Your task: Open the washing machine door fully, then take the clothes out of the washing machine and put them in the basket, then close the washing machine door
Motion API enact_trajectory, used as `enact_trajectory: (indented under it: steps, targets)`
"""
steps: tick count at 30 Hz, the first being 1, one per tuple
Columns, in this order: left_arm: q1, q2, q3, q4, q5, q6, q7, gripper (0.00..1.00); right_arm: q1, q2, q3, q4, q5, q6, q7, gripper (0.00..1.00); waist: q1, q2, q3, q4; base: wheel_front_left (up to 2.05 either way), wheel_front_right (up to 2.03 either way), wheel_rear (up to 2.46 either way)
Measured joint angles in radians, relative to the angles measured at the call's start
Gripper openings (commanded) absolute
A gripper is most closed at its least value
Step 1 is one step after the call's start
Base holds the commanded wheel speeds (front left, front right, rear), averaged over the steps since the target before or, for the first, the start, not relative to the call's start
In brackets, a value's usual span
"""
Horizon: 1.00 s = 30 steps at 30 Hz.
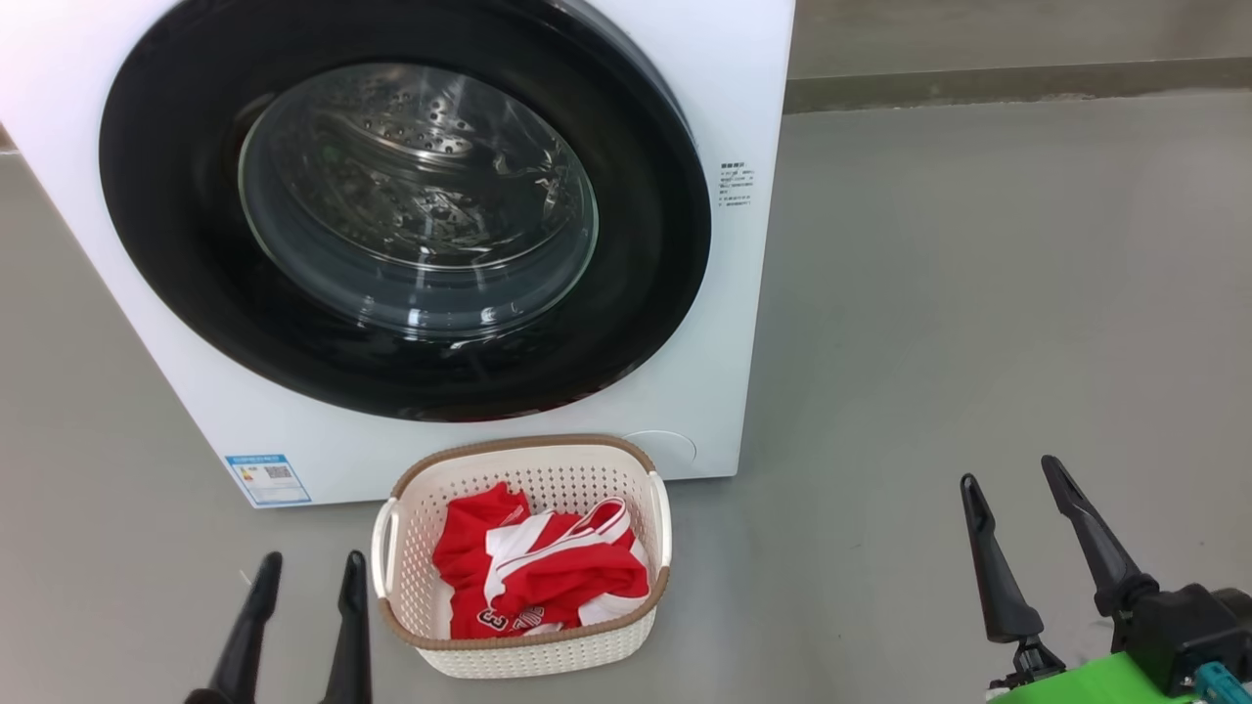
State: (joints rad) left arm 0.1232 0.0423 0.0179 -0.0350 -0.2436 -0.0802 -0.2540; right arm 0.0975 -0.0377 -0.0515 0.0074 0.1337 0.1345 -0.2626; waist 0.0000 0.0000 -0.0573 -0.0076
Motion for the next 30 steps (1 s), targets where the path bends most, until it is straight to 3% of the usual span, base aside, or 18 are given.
enact_trajectory:
  steps: [1, 8, 30]
  targets:
    - [0.0, 0.0, -0.001, 0.001, 0.006, 0.0, 0.0, 0.0, 0.002, 0.0, 0.0, 0.002, 0.0, 0.0, 0.0, 0.0, 0.0, 0.0, 0.0, 0.0, 0.0, 0.0, 0.0]
    - [0.011, -0.015, -0.012, 0.086, -0.005, 0.0, 0.012, 0.0, 0.036, 0.018, 0.003, 0.089, 0.003, 0.0, 0.001, 0.0, 0.0, 0.0, 0.0, 0.0, 0.0, 0.0, 0.0]
    - [0.009, -0.017, -0.004, 0.124, -0.236, 0.0, 0.071, 0.0, 0.022, 0.013, 0.003, 0.118, 0.272, 0.0, 0.058, 0.0, 0.0002, 0.0, 0.011, 0.001, 0.0, 0.0, 0.0]
